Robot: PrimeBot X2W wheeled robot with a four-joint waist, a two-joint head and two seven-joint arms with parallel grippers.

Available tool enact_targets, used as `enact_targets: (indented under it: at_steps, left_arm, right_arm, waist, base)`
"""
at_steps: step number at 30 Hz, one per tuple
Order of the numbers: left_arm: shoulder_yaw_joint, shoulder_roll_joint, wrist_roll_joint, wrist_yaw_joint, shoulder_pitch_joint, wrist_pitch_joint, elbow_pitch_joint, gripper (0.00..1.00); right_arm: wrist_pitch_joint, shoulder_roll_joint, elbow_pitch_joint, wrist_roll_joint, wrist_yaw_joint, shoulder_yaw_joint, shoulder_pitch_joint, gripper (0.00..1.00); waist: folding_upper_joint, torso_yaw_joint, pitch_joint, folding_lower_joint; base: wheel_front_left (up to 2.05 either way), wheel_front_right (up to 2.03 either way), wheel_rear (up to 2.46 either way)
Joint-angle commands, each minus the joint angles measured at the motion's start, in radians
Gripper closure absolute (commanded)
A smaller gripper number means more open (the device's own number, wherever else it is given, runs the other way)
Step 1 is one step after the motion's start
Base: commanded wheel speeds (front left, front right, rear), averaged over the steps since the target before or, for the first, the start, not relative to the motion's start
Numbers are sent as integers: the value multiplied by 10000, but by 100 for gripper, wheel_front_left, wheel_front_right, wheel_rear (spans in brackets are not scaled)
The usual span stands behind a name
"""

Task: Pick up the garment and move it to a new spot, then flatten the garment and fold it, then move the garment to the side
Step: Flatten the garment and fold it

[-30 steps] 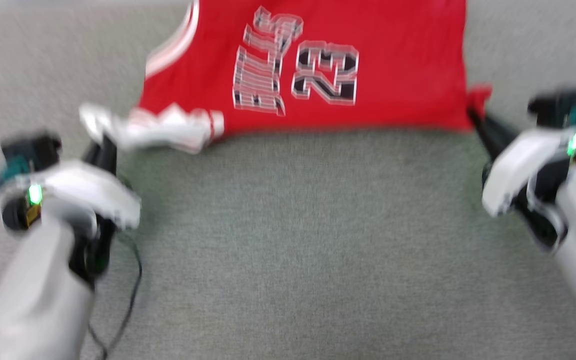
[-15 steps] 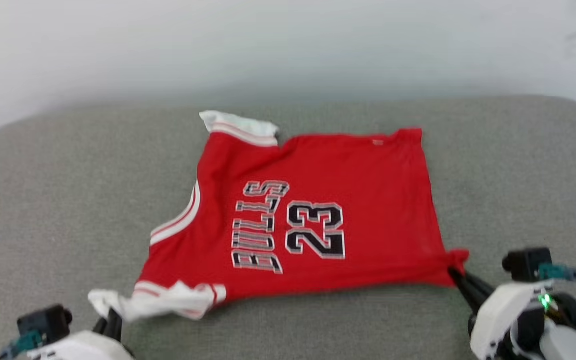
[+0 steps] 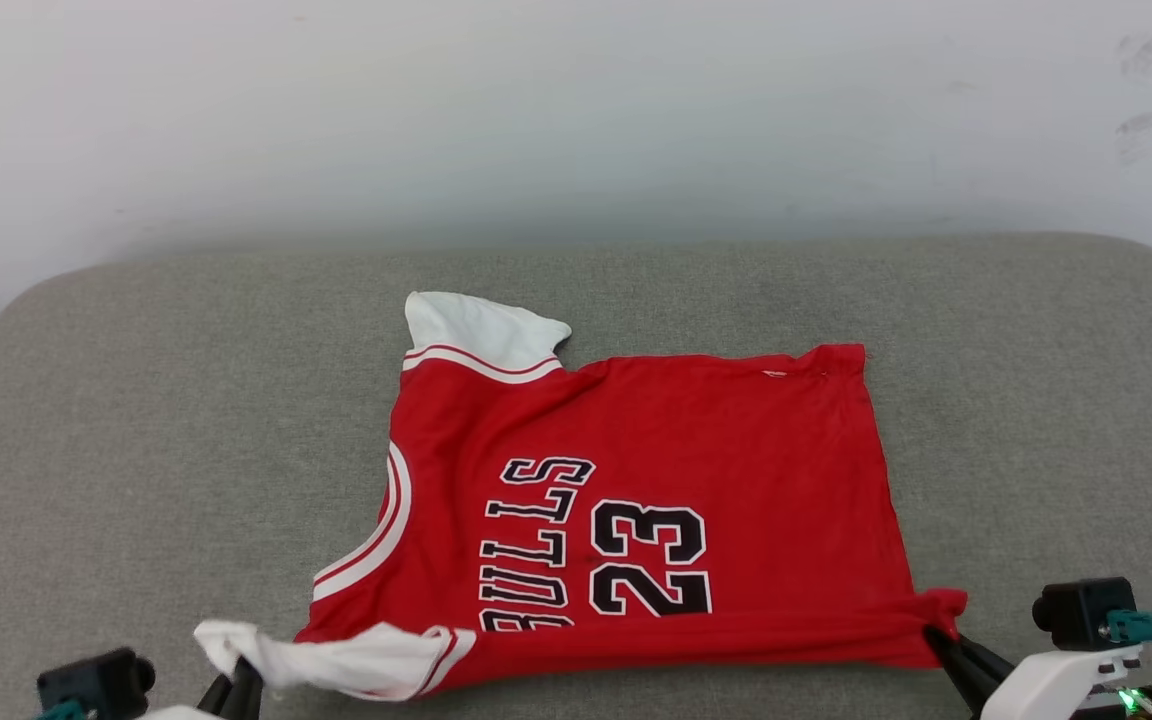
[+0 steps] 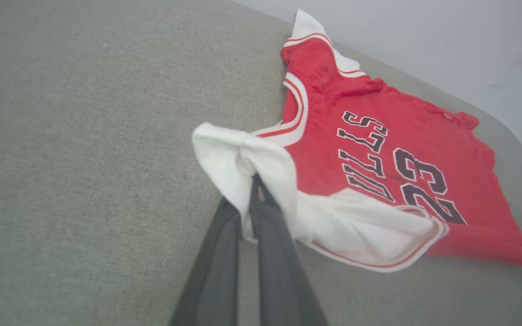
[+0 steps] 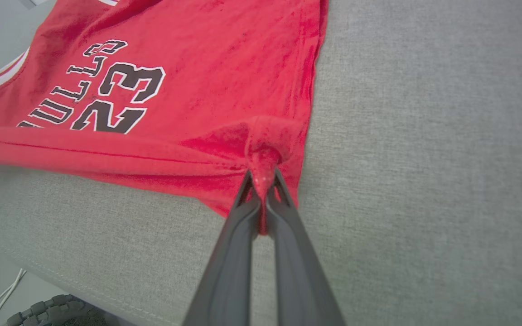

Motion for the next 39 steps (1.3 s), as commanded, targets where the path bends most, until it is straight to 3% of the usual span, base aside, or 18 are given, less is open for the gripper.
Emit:
enact_targets:
  at_steps: [1,8,18,21,22,23,24,25,33,39]
  left_arm:
    - [-29,18,66,-47,-328,-1,17,100]
    - [-584,-366,279,-881,-2437,53,1300,100]
    - [-1050,-1010,224,-1919,-4671,45,3937,100]
    - [-1159,-1239,72,-2238,-5083,131,4705,100]
    - [-1194,-1313,16,-2351,-5180,155,4983,96]
    - [-1221,-1364,-24,-2433,-5274,200,5234,70]
    - [-1270,-1425,-82,-2540,-5377,244,5470,24]
    - [-1276,-1489,-127,-2628,-5476,234,5681,0]
    - [-1214,-1531,-234,-3072,-5945,-73,6749,0]
    - [-1174,-1019,-144,-3109,-5925,153,6555,0]
  right_arm:
    - [68,87,-63,-79,-18,-73,-56,100]
    - [580,387,218,-421,-17,-78,-1073,100]
    - [378,290,1936,-350,-17,318,-2762,100]
    - [112,357,2524,-278,-17,518,-3076,59]
    - [1,395,2731,-257,-17,603,-3137,42]
    - [-103,415,2933,-264,-17,665,-3228,0]
    - [-201,457,3113,-205,-17,746,-3328,0]
    - [-317,494,3274,-158,-17,835,-3394,0]
    - [-2190,359,3591,-111,-15,1245,-3425,0]
    - [-3726,336,2920,-547,-15,826,-3023,0]
  waist:
    - [0,13,46,3]
    - [0,-7,593,3]
    - [0,-37,1218,3]
    - [0,-55,1367,3]
    - [0,-68,1390,3]
    - [0,-83,1411,3]
    - [0,-95,1434,3]
    - [0,-107,1448,3]
    - [0,-186,1280,3]
    - [0,-297,945,3]
  base:
    - [0,0,0]
    - [0,0,0]
    - [0,0,0]
    - [0,0,0]
    - [0,0,0]
    - [0,0,0]
    - [0,0,0]
    - [0,0,0]
    - [0,0,0]
    - [0,0,0]
